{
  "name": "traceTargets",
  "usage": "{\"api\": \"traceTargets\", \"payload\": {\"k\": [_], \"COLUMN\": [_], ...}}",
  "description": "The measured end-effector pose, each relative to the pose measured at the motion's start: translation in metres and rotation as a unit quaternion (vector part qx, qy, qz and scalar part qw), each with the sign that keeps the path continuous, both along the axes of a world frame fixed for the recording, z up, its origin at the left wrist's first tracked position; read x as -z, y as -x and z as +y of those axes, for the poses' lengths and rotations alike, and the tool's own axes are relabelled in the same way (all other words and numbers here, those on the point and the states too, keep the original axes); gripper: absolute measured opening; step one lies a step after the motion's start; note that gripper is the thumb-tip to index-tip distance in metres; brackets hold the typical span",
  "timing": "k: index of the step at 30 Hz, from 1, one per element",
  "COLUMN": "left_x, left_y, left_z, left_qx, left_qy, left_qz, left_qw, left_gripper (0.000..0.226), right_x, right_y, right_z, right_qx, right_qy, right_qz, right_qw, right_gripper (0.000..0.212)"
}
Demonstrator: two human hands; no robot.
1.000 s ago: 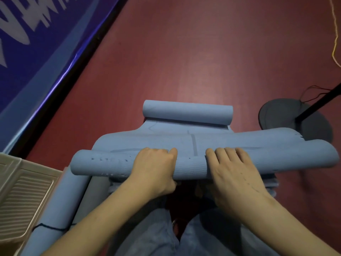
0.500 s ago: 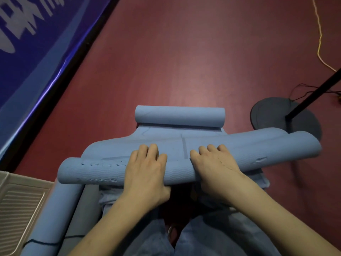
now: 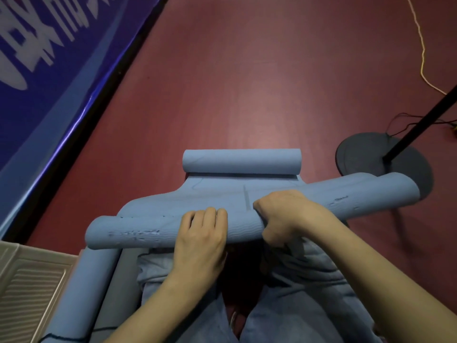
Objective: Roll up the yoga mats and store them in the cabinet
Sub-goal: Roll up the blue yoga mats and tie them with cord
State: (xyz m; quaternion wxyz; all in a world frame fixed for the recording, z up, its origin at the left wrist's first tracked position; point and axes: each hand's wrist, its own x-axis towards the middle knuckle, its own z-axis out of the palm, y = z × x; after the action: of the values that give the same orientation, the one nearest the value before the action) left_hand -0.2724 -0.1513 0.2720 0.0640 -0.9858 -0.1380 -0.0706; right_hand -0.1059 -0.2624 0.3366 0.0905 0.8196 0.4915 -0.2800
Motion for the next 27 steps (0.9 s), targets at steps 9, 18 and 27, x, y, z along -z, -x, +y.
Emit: {"api": "traceTargets", "payload": {"k": [9, 18, 27], "left_x": [-0.021, -0.049, -0.044], "left_y": [-0.025, -0.065, -0.055], "left_z": [0.021, 0.059, 0.054], "left_qx": [0.0, 0.004, -0.006], "left_qy": [0.006, 0.118, 0.058], "left_qz": [0.107, 0.257, 0.213], "left_qw": [0.994, 0.959, 0.975], "left_gripper": [0.056, 0.044, 0.041], "right_x": [0.016, 0.025, 0.048], "right_y": [0.009, 0.001, 0.013], "right_z": [-0.017, -0.006, 0.0], "right_qx": [0.005, -0.003, 0.05], "right_qy": [-0.186, -0.15, -0.221], "right_qz": [-0.112, -0.14, -0.236], "right_qw": [0.976, 0.979, 0.945], "right_gripper": [0.051, 0.071, 0.043]}}
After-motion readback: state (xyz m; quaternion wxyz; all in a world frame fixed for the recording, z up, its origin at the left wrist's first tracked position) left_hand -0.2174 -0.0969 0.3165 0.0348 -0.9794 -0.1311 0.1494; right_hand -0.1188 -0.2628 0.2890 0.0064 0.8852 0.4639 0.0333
